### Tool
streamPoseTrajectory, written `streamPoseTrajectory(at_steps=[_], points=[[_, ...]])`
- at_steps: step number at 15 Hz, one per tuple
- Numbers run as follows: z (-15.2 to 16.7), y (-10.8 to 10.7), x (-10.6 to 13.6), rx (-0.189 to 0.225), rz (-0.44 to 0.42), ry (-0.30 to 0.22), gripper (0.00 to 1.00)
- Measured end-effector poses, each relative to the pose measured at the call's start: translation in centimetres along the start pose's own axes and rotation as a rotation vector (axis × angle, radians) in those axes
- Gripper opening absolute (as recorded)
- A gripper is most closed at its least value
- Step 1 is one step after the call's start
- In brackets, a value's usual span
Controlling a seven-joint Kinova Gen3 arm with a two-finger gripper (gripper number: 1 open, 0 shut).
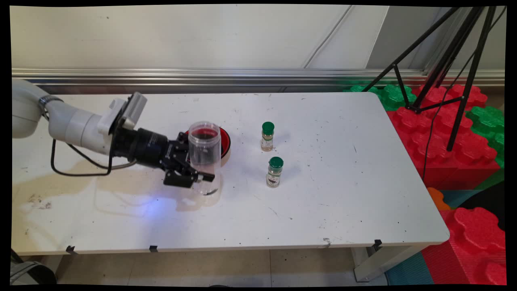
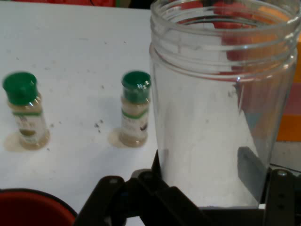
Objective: Place the picked object on the table
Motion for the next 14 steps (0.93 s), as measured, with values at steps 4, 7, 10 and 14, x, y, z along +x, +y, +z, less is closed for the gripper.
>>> streamPoseTrajectory(at_steps=[4, 7, 10, 14], points=[[0.6, 0.5, -1.7, -0.019, 0.002, -0.010, 0.00], [1.0, 0.8, -2.8, -0.030, 0.006, -0.020, 0.00], [1.3, 1.2, -4.0, -0.041, 0.015, -0.031, 0.00], [1.6, 1.4, -5.3, -0.050, 0.030, -0.045, 0.00]])
